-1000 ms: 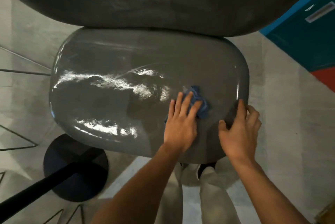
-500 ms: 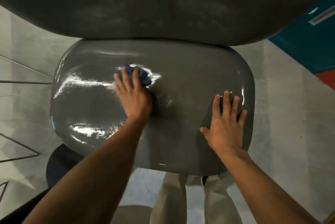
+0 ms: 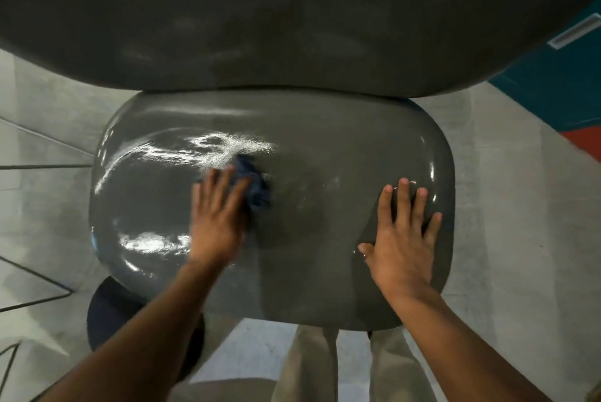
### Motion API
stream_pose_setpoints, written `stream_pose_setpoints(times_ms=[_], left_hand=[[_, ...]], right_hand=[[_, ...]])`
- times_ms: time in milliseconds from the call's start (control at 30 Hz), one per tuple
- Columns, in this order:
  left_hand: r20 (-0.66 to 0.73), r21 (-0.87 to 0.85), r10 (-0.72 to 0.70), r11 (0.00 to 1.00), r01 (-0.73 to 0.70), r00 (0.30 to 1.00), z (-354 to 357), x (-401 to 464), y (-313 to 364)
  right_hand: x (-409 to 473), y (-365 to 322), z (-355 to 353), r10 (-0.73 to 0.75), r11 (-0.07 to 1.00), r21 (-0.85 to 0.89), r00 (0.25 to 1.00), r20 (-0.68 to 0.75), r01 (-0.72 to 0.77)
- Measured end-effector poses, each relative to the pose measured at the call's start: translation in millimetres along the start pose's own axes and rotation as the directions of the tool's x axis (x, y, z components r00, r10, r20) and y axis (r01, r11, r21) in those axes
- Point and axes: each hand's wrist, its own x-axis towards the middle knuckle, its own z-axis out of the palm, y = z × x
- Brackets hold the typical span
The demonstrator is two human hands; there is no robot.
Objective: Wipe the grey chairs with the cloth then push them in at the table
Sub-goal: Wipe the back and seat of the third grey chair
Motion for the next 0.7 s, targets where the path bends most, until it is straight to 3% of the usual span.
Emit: stream_pose_setpoints(times_ms=[33, 100, 167, 233, 333, 433, 533, 600, 633, 700], left_hand=[[-0.028, -0.021, -0.161, 0.987, 0.16, 0.987, -9, 11, -12], [-0.104, -0.099, -0.459, 0.887, 0.451, 0.882, -17, 49, -9], [-0.141, -0.194, -0.607, 0.791, 0.58, 0.782, -16, 92, 23], [-0.108, -0.207, -0.53, 0.839, 0.502, 0.841, -4, 120, 65], [-0.067, -0.158, -0.135, 0.98, 0.123, 0.989, 16, 114, 131], [0.013, -0.125, 0.134, 0.983, -0.131, 0.991, 22, 72, 153], [0.118, -0.051, 0.289, 0.957, -0.285, 0.95, 19, 20, 112], [0.127, 0.019, 0.276, 0.96, -0.281, 0.953, 11, -12, 62], [0.11, 0.038, 0.205, 0.977, -0.211, 0.973, 7, -25, 36], [0.07, 0.042, -0.079, 0.996, 0.076, 0.994, -5, -41, -3]], right_hand=[[1, -1, 1, 0.001, 1.0, -0.006, 1.0, -0.003, -0.001], [1, -2, 2, 0.008, 1.0, -0.005, 1.0, -0.007, -0.008], [1, -3, 2, 0.017, 1.0, -0.005, 1.0, -0.004, -0.017], [2, -4, 1, 0.019, 0.999, -0.028, 1.0, 0.012, -0.018], [2, -3, -2, 0.028, 0.999, -0.039, 0.999, 0.035, -0.027], [3, -5, -3, 0.024, 0.999, -0.039, 0.999, 0.029, -0.023], [2, -5, -4, 0.029, 0.999, -0.037, 0.999, 0.035, -0.028], [2, -4, -4, 0.019, 0.999, -0.034, 0.999, 0.036, -0.018], [3, -4, -4, 0.016, 0.999, -0.035, 0.999, 0.037, -0.014], [3, -2, -3, 0.012, 1.0, -0.03, 0.999, 0.042, -0.011]])
